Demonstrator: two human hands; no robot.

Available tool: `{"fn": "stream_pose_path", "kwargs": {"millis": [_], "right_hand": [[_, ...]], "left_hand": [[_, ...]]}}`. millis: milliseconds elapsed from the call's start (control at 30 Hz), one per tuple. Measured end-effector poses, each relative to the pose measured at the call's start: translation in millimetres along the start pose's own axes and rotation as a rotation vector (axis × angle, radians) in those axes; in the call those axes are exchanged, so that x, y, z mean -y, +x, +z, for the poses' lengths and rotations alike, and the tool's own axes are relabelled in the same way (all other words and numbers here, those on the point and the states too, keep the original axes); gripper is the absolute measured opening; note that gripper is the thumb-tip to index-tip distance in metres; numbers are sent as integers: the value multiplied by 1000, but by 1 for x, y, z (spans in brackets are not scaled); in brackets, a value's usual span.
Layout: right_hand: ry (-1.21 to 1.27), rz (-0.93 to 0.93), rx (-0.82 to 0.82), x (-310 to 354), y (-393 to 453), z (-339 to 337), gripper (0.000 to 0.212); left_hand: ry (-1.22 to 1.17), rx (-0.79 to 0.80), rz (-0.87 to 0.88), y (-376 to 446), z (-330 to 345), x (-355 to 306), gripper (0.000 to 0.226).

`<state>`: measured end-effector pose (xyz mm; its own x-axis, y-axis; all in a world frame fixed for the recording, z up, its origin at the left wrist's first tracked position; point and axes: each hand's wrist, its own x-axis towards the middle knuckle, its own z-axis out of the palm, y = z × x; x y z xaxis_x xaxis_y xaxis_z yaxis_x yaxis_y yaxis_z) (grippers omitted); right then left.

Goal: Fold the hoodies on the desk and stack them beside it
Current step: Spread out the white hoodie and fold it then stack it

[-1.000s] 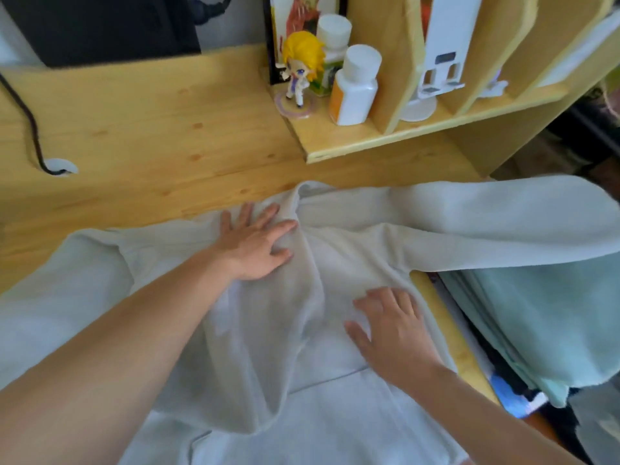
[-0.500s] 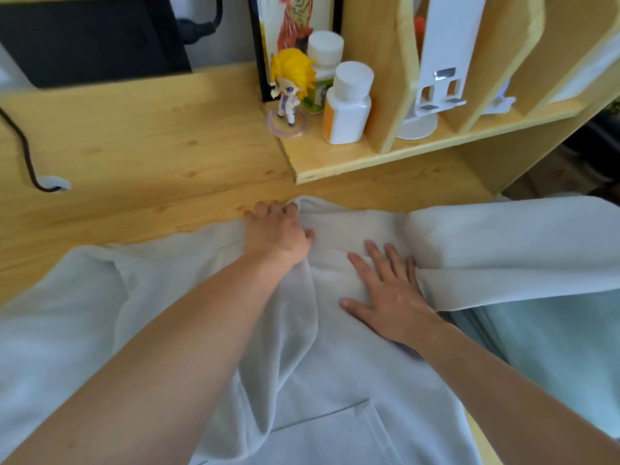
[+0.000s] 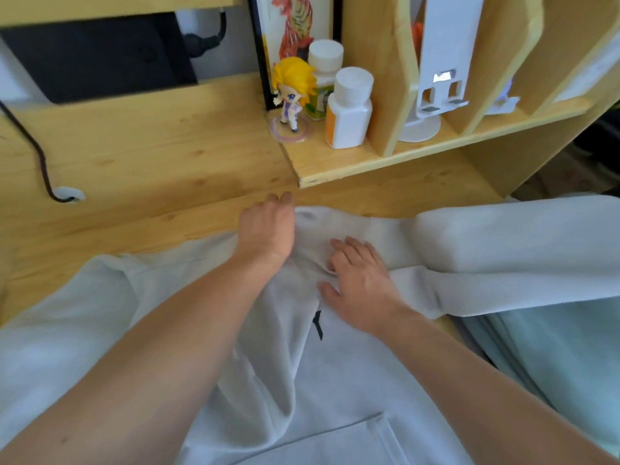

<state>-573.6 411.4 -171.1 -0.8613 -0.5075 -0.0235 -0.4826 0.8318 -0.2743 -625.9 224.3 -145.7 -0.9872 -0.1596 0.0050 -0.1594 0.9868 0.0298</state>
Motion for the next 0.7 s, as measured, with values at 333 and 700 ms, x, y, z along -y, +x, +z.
{"fn": "stream_pose_path", "kwargs": {"millis": [333, 700], "right_hand": [[-131, 198, 492, -36, 20, -15, 71], [-200, 146, 257, 11, 18, 24, 76]], "left_hand": [[-868, 120, -85, -48, -4, 33, 53], [-140, 139, -373, -159, 40, 206, 52]]}}
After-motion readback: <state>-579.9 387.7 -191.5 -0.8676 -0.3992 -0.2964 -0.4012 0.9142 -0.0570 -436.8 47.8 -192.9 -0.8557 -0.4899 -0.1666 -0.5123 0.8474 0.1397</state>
